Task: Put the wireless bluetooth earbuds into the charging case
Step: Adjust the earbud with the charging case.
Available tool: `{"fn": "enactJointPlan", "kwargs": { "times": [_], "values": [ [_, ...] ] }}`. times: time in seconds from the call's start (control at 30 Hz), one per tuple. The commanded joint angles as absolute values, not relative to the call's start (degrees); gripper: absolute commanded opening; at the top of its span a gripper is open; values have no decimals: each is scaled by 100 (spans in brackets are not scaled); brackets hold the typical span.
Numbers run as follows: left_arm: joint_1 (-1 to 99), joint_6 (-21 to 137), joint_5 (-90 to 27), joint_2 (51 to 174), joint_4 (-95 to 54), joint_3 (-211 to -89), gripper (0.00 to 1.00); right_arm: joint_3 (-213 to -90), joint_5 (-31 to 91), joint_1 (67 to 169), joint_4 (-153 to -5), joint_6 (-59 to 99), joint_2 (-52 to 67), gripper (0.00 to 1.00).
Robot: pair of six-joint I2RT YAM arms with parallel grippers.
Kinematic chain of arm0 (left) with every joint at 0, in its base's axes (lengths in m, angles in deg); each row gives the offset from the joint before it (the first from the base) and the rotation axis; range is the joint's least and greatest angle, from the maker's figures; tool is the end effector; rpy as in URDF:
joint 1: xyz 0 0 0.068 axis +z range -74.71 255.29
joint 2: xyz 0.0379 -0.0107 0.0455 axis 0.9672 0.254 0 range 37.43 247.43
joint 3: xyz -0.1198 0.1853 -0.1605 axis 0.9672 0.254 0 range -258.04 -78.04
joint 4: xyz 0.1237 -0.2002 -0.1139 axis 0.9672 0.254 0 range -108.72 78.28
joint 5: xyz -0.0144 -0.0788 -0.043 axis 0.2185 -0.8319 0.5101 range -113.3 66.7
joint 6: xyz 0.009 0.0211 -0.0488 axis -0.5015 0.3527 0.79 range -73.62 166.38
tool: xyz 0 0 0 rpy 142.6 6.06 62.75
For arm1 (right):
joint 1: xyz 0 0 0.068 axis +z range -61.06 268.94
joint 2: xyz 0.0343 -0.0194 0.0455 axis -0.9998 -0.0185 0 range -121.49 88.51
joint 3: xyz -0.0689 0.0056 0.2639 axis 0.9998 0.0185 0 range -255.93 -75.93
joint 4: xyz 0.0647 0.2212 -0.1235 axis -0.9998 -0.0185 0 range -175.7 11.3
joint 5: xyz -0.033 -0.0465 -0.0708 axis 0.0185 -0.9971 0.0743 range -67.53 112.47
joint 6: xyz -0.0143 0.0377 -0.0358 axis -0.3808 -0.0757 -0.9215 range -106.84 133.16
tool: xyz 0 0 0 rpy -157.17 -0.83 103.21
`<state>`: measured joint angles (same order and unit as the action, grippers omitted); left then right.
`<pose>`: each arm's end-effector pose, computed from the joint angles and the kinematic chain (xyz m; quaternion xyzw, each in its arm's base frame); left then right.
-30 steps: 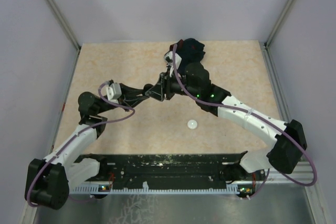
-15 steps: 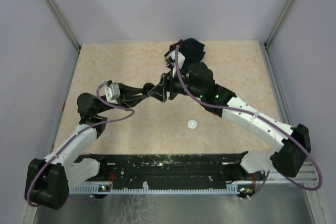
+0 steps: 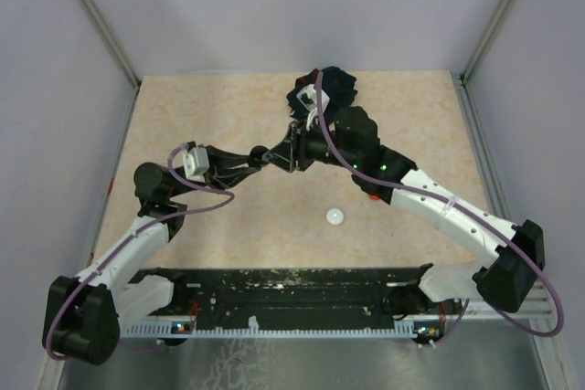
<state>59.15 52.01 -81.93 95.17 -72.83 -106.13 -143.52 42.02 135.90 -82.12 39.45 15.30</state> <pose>0.1893 -0.0865 0.3060 0.4532 0.4323 -0.3986 0.6700 0.1958 0.2272 0.3850 -0.2430 0.7176 0.4853 0.4364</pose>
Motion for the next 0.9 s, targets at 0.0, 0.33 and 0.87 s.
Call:
{"fn": "enactJointPlan", "kwargs": {
  "times": [0.0, 0.33, 0.87],
  "values": [
    [5885, 5253, -8287, 9456, -7488, -10746, 0, -14706, 4540, 13570, -7963, 4192, 1544, 37],
    [5885, 5216, -8229, 9415, -7471, -10726, 0, -14842, 4643, 13570, -8231, 4217, 1445, 31],
    [5885, 5202, -8084, 9416, -7391, -10730, 0, -14633, 4652, 13591, -8138, 4296, 1723, 41]
  ]
}}
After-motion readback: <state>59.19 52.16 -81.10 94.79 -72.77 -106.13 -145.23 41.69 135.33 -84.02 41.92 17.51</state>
